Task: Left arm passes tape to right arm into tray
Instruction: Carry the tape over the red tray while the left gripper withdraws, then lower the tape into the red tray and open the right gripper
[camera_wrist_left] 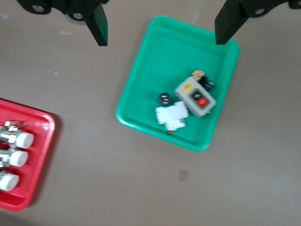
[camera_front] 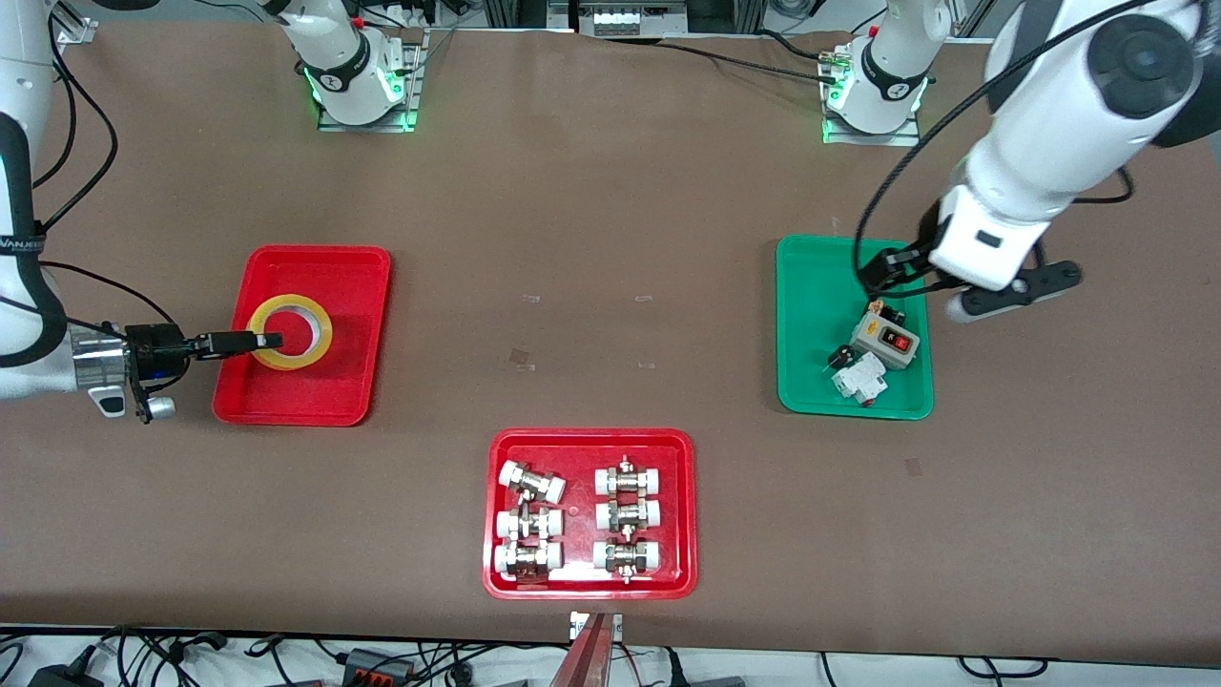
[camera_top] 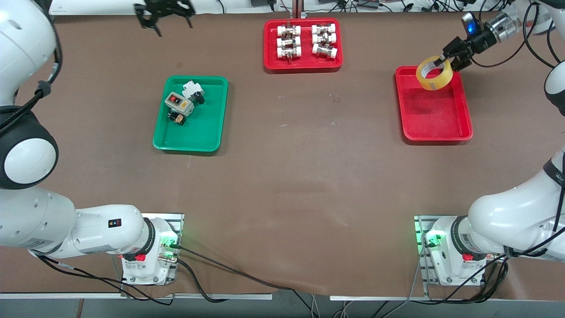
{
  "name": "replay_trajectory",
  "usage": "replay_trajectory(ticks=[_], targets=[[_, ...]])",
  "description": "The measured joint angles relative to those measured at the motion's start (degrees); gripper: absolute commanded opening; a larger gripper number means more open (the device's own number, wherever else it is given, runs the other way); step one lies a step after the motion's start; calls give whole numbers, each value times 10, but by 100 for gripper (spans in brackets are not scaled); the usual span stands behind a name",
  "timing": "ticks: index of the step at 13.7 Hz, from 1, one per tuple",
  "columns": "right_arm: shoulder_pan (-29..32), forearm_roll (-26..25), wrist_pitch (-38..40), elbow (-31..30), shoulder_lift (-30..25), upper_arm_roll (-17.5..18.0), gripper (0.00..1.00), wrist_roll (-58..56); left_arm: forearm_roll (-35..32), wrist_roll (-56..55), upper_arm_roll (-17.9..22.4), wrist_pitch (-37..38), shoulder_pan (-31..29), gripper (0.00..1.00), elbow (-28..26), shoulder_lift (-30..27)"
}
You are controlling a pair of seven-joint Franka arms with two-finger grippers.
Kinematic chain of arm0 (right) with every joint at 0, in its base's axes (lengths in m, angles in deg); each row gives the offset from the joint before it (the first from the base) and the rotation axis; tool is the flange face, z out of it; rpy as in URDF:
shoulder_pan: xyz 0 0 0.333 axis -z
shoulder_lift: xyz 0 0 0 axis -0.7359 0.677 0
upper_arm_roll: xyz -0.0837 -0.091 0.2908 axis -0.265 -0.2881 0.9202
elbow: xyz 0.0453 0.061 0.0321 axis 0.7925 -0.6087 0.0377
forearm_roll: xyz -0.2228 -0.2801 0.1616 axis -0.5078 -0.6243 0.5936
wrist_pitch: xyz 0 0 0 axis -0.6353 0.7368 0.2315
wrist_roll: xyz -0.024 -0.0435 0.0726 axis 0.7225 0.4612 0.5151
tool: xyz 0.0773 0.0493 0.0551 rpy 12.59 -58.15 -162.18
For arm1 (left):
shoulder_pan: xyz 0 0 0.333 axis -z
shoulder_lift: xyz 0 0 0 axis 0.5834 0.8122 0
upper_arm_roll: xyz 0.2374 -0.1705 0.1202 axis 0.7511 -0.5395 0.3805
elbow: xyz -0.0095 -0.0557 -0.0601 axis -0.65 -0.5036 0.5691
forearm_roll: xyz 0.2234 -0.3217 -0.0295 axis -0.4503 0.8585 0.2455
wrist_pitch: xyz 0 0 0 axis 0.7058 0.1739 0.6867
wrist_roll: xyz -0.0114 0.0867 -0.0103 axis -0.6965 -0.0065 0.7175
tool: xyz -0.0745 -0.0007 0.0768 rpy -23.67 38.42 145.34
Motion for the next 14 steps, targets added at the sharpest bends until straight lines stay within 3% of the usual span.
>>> replay_trajectory(ticks=[3, 7, 14], targets=[[9, 6, -4, 0, 25, 0, 24, -30, 0, 97, 83, 33, 34, 100, 0, -30], [9, 29, -9, 0, 53, 4, 24, -59, 0, 243, 161, 59, 38, 100, 0, -64], [9, 31, -41, 1, 74, 4, 25, -94, 28, 309, 219, 79, 39, 100, 7, -85]])
